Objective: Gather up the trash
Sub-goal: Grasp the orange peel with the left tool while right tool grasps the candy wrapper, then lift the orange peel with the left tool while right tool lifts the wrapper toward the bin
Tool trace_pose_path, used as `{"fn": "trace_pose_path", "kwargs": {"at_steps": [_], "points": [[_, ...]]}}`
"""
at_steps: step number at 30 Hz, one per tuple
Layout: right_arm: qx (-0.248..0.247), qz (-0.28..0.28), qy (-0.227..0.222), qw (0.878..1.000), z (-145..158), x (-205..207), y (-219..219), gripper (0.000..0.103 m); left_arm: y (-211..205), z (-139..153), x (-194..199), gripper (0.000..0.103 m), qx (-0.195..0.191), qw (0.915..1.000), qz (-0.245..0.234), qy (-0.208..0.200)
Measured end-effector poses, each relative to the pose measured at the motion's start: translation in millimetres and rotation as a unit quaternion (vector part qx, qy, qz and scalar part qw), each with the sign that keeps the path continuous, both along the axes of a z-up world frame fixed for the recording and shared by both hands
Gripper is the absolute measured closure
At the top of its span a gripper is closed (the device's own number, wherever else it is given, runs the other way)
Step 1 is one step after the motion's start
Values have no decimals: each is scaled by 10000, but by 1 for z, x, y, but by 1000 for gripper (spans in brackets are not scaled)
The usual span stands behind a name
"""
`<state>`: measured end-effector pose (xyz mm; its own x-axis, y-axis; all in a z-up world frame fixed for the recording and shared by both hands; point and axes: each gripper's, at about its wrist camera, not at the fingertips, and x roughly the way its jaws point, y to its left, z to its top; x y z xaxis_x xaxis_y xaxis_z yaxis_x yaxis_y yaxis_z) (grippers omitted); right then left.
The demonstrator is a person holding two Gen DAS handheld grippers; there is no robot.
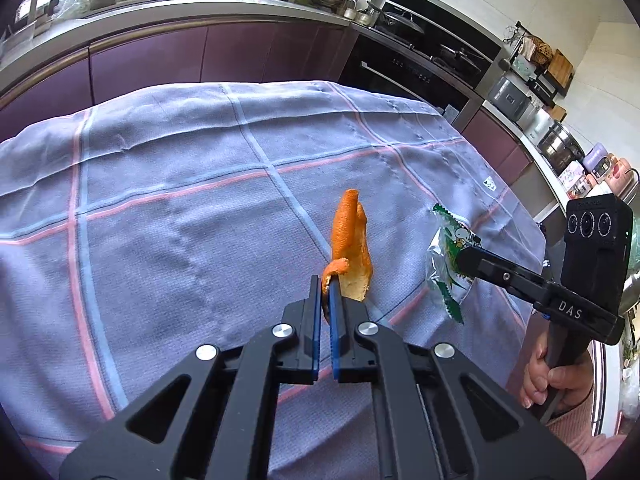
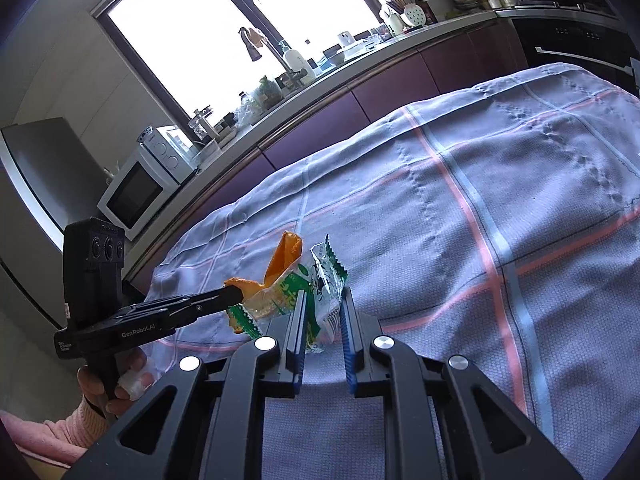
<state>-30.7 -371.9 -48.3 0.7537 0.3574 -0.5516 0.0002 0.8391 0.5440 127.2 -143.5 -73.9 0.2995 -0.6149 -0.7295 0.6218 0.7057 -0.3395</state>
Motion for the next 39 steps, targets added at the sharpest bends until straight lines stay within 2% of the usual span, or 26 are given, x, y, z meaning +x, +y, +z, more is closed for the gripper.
{"fn": "trace_pose_path", "kwargs": {"at_steps": [11, 20, 39], "points": [[-44, 619, -170, 9979, 12, 23, 47, 89, 92, 23, -19, 99, -158, 9976, 561, -383], [-44, 1135, -247, 9932, 18, 42, 95, 89, 150, 38, -36, 99, -249, 9925, 1034, -596], [-138, 1724, -338, 9844, 32, 62, 157, 89, 215, 49, -64, 99, -303, 9826, 1622, -858]]}}
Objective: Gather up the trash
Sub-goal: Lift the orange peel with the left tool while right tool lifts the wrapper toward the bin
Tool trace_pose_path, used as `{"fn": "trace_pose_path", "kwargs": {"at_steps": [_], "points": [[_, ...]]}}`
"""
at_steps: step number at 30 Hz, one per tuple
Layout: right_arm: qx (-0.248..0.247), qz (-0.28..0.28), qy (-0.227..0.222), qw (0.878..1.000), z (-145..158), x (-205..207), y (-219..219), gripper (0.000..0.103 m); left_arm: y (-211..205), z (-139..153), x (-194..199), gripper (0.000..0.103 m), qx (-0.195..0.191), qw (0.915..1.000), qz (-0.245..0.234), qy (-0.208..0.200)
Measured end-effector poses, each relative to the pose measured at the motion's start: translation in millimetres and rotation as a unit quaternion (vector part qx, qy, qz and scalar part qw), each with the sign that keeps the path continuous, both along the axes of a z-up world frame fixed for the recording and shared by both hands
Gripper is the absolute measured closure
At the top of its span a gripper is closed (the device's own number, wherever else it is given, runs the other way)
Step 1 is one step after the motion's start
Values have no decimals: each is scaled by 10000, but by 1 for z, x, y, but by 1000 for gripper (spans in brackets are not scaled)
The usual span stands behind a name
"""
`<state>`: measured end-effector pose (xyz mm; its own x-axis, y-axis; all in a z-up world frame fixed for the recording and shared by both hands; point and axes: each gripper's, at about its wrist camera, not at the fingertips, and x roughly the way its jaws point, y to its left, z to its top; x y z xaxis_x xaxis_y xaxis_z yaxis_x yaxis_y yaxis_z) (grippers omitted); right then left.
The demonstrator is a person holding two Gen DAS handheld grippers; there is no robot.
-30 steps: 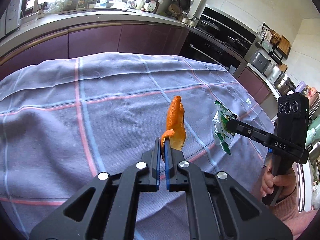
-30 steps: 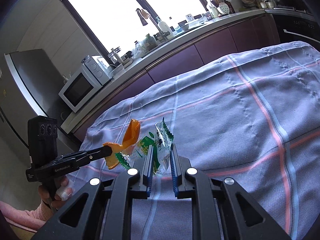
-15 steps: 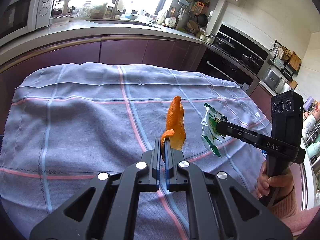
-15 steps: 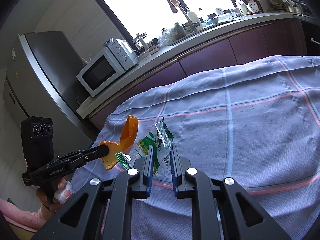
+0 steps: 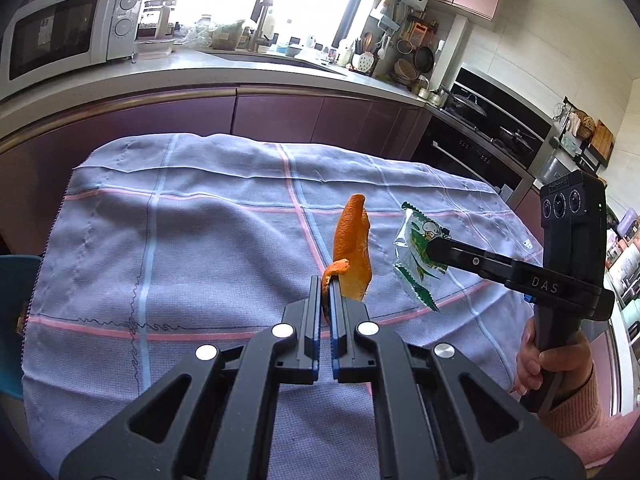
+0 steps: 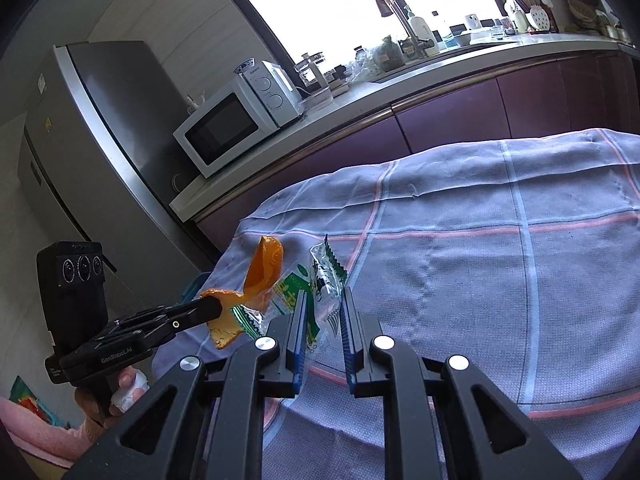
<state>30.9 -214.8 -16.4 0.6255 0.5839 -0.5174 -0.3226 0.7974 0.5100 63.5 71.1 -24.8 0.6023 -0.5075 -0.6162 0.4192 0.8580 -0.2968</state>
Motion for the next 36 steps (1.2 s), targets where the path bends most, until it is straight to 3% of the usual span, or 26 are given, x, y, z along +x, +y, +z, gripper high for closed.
{"fn": "trace_pose_path", "kwargs": {"at_steps": [36], "points": [[-115, 953, -111, 9953, 14, 22, 95, 89, 96, 15, -19, 99, -203, 9953, 937, -126]]}}
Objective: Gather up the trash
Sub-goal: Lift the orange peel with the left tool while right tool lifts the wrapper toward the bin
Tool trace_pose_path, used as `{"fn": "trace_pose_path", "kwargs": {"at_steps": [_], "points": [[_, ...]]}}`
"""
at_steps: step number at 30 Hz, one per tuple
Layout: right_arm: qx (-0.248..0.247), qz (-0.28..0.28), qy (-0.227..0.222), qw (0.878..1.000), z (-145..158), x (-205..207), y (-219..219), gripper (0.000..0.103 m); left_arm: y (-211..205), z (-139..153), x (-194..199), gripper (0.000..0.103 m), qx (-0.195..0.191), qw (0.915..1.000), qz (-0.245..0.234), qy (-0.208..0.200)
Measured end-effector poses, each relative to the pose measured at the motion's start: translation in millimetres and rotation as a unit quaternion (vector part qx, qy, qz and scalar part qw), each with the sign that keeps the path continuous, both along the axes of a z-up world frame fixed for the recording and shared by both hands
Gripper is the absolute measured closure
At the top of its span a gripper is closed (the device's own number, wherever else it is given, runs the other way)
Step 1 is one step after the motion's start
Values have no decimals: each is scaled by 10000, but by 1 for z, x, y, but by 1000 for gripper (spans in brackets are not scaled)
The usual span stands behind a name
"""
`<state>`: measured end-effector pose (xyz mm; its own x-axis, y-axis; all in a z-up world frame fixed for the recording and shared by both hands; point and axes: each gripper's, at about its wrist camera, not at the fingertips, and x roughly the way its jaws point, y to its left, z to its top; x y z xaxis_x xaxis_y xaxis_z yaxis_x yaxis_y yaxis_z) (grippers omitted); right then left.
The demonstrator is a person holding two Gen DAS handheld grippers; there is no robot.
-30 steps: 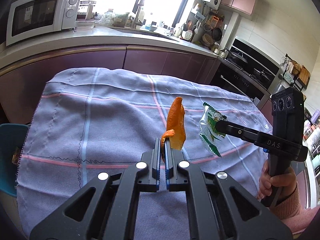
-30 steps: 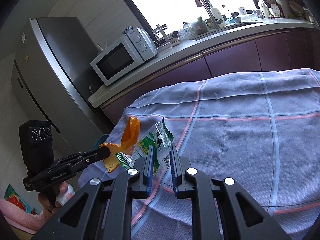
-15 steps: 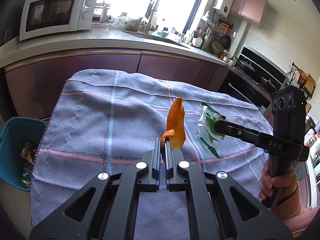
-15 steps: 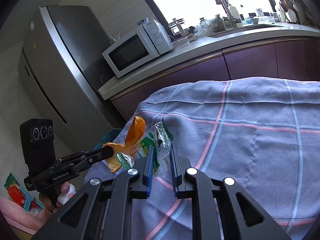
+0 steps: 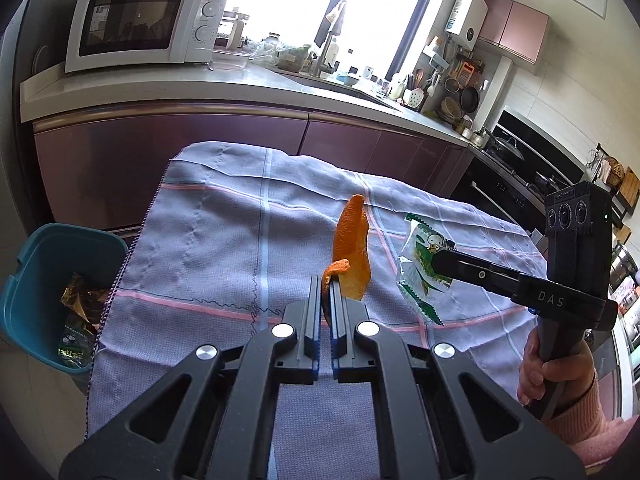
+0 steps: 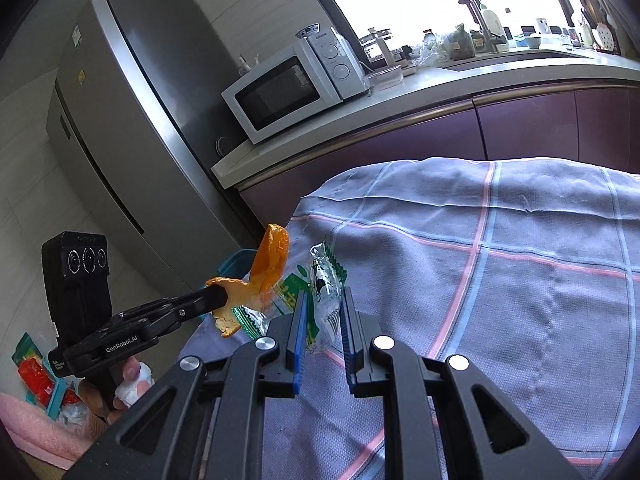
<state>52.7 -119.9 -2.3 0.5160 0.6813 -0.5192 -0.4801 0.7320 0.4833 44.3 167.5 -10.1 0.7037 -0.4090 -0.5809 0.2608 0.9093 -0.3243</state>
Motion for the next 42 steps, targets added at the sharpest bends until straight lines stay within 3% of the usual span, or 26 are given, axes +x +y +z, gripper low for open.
{"fn": "trace_pose_path", "kwargs": {"at_steps": [42], "points": [[28, 493, -101, 9987, 5, 5, 53, 89, 46, 10, -22, 99, 54, 9980, 614, -117]]}}
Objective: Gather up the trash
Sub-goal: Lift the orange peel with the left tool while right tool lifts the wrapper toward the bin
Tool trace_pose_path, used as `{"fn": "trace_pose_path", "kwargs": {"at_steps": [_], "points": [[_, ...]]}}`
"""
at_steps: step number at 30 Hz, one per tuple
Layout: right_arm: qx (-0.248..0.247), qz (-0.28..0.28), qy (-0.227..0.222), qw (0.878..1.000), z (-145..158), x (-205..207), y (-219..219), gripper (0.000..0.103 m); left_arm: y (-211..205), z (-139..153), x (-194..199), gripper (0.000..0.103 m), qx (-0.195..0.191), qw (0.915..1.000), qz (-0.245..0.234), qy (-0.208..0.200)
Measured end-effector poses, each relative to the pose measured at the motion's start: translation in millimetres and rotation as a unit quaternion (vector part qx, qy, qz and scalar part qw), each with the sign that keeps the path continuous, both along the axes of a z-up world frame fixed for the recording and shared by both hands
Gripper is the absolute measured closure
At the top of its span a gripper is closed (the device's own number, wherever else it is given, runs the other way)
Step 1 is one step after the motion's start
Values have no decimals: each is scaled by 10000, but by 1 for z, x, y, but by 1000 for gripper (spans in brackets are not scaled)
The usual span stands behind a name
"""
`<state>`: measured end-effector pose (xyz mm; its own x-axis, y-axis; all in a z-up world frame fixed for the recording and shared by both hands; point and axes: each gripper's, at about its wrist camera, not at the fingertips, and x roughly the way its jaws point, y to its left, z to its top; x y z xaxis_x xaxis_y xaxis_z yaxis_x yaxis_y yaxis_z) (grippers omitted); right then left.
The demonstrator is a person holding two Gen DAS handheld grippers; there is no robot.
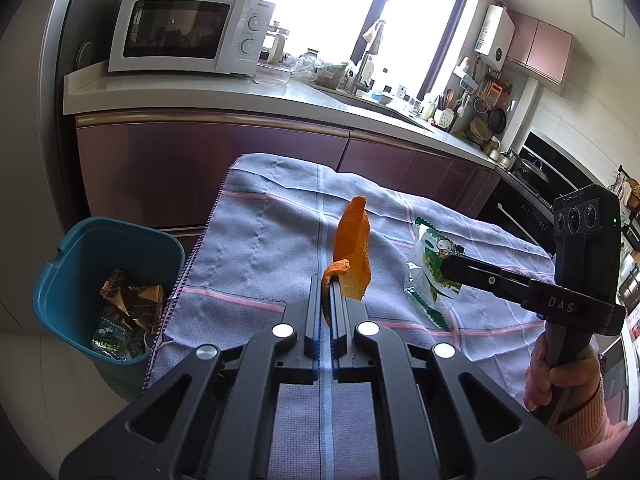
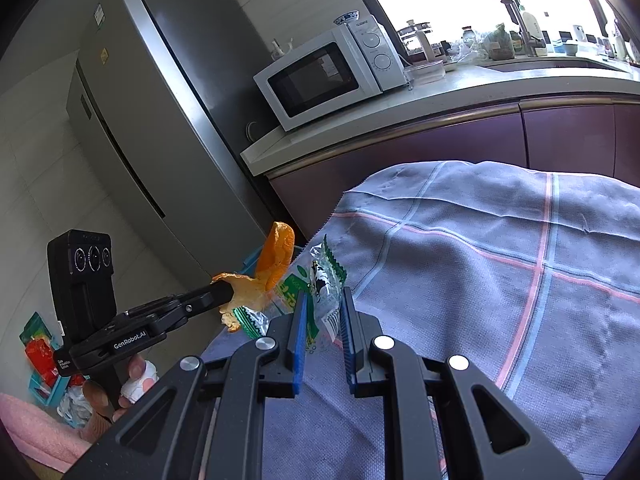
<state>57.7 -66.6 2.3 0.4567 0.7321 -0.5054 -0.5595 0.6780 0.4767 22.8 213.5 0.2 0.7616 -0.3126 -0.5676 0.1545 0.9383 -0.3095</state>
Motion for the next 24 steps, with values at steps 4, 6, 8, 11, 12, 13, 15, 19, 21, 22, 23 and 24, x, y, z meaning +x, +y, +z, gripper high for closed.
{"fn": "trace_pose_path", "kwargs": {"at_steps": [4, 6, 8, 11, 12, 13, 15, 19, 21, 22, 23, 24], "points": [[14, 30, 0, 10000, 0, 0, 3, 89, 4, 1, -1, 99, 18, 10000, 32, -17], [26, 47, 5, 10000, 0, 1, 4, 89, 6, 1, -1, 99, 20, 10000, 56, -19], [32, 58, 6, 10000, 0, 3, 7, 89, 8, 1, -2, 99, 19, 10000, 76, -20], [41, 90, 1, 10000, 1, 3, 10, 89, 11, 1, -2, 99, 25, 9999, 106, -22], [65, 110, -13, 9999, 1, 4, 11, 89, 12, 2, -3, 99, 31, 9999, 118, -25], [69, 123, -15, 9999, 1, 4, 12, 89, 13, 2, -3, 99, 33, 9999, 128, -30], [71, 148, -20, 9999, 1, 4, 14, 89, 15, 2, -3, 99, 31, 9999, 142, -44], [72, 191, -21, 9998, 2, 5, 18, 89, 19, 2, -4, 99, 26, 9998, 180, -49], [72, 204, -28, 9998, 3, 6, 20, 89, 20, 2, -5, 99, 21, 9998, 192, -44], [72, 212, -29, 9997, 3, 6, 21, 89, 20, 3, -5, 99, 23, 9998, 201, -46], [70, 216, -33, 9997, 3, 6, 22, 89, 21, 3, -5, 99, 19, 9998, 203, -47], [70, 224, -36, 9997, 4, 6, 23, 89, 22, 3, -5, 99, 20, 9998, 213, -50]]}}
